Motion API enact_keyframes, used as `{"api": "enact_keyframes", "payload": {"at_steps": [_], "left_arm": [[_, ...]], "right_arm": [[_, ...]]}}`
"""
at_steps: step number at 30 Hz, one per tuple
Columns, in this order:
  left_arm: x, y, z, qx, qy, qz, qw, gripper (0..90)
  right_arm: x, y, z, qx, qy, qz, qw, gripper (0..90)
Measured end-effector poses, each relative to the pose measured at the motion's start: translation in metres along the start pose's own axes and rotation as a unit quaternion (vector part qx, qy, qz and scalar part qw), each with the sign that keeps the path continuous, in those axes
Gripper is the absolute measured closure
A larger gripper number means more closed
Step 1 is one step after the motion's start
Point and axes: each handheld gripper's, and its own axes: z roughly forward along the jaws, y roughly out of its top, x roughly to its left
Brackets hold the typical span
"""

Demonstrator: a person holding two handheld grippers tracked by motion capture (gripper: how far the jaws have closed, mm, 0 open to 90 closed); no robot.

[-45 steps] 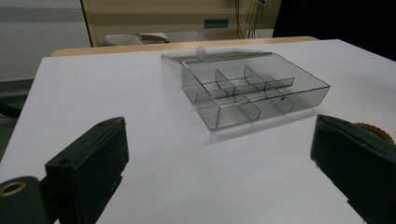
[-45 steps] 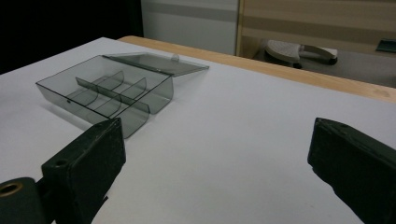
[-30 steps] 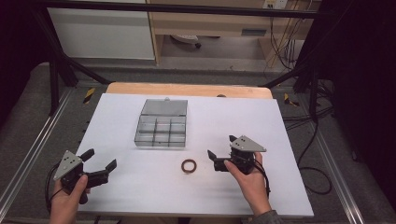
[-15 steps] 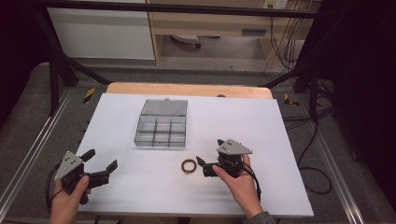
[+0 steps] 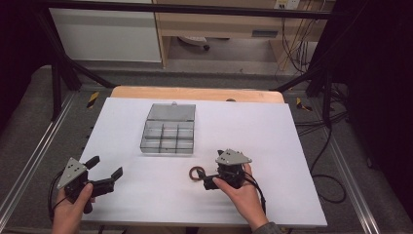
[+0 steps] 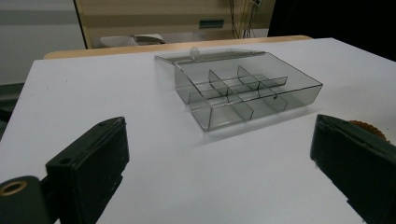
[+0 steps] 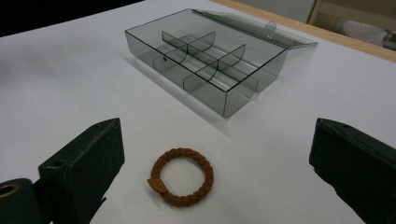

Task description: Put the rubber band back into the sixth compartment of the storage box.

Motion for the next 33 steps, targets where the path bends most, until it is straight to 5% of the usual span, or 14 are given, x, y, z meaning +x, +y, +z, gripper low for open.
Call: {"api": "enact_keyframes", "payload": {"at_steps": [33], "left_arm": [[-0.001, 0.000, 0.001, 0.003, -0.004, 0.002, 1.0000, 5.0]], "right_arm": [[0.022, -0.014, 0.028, 0.070, 0.043, -0.028, 0.9963, 5.0]]}}
